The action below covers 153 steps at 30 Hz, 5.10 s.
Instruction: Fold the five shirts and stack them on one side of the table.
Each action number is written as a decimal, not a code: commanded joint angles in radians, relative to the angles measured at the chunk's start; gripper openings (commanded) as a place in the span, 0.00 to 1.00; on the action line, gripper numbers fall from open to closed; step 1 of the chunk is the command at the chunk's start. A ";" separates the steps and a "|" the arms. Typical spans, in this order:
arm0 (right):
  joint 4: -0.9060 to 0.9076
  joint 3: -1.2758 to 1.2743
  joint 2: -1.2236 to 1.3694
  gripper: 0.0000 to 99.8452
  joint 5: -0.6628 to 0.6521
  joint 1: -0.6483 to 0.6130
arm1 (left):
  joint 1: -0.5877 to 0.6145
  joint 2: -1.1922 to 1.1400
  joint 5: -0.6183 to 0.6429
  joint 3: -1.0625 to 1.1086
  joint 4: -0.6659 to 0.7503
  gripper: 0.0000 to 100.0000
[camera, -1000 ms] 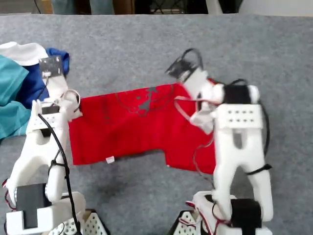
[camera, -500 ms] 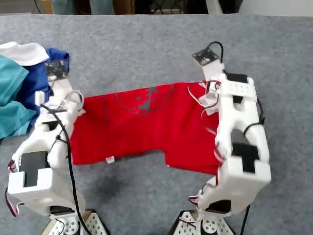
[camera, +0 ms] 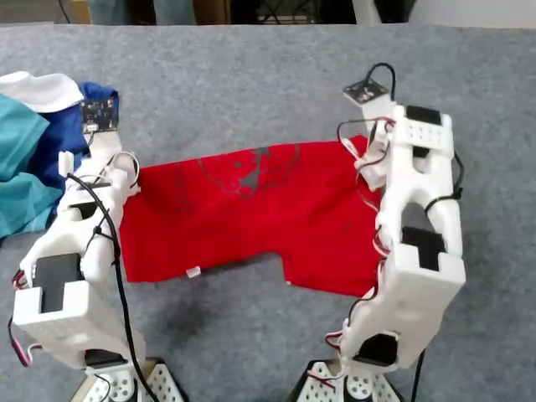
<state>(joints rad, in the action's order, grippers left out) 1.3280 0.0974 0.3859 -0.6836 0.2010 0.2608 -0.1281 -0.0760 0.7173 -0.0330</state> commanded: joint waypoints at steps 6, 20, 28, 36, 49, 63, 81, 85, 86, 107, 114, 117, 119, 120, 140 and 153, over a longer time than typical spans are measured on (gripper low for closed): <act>-0.103 0.163 -0.024 0.01 0.083 -0.091 | 0.015 0.003 -0.005 -0.051 0.032 0.03; -0.048 0.498 0.386 0.01 0.087 -0.021 | 0.015 0.003 -0.005 -0.051 0.032 0.03; 0.365 0.803 0.384 0.01 0.061 -0.100 | 0.028 0.037 -0.006 -0.059 0.026 0.03; 0.440 0.756 0.180 0.01 0.014 -0.147 | 0.044 0.465 -0.003 -0.004 -0.299 0.03; 0.081 -0.015 -0.077 0.01 -0.009 -0.080 | -0.087 0.730 -0.008 0.285 -0.654 0.03; -0.235 -0.392 -0.091 0.01 -0.017 0.077 | 0.001 0.494 -0.011 0.321 -0.410 0.03; 0.006 -0.687 -0.704 0.02 -0.376 -0.146 | 0.140 0.485 -0.003 0.263 -0.404 0.03; 0.006 -0.812 -0.782 0.11 -0.471 -0.193 | 0.137 0.485 -0.003 0.265 -0.404 0.03; 0.006 -0.840 -0.794 0.15 -0.489 -0.213 | 0.137 0.485 -0.003 0.263 -0.404 0.03; -0.396 -1.276 -0.805 0.18 -0.612 -0.313 | 0.137 0.483 -0.003 0.298 -0.310 0.03; -0.516 -1.274 -0.805 0.02 -0.612 -0.244 | 0.137 0.483 -0.003 0.298 -0.308 0.03; -0.535 -1.265 -0.806 0.02 -0.612 -0.236 | 0.137 0.483 -0.003 0.298 -0.304 0.03; -0.531 -1.237 -0.806 0.01 -0.608 -0.236 | 0.137 0.483 -0.003 0.298 -0.304 0.03; -0.516 -1.211 -0.806 0.01 -0.605 -0.236 | 0.137 0.483 -0.003 0.298 -0.304 0.03; 0.353 0.377 0.165 0.01 -0.753 -0.350 | 0.136 0.483 -0.003 0.297 -0.302 0.03; 0.437 0.693 0.387 0.30 -0.672 -0.356 | 0.136 0.483 -0.003 0.298 -0.302 0.03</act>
<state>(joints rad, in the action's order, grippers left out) 1.7545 0.7557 0.8385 -1.3771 -0.1442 0.3897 0.3521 -0.0821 1.0288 -0.3521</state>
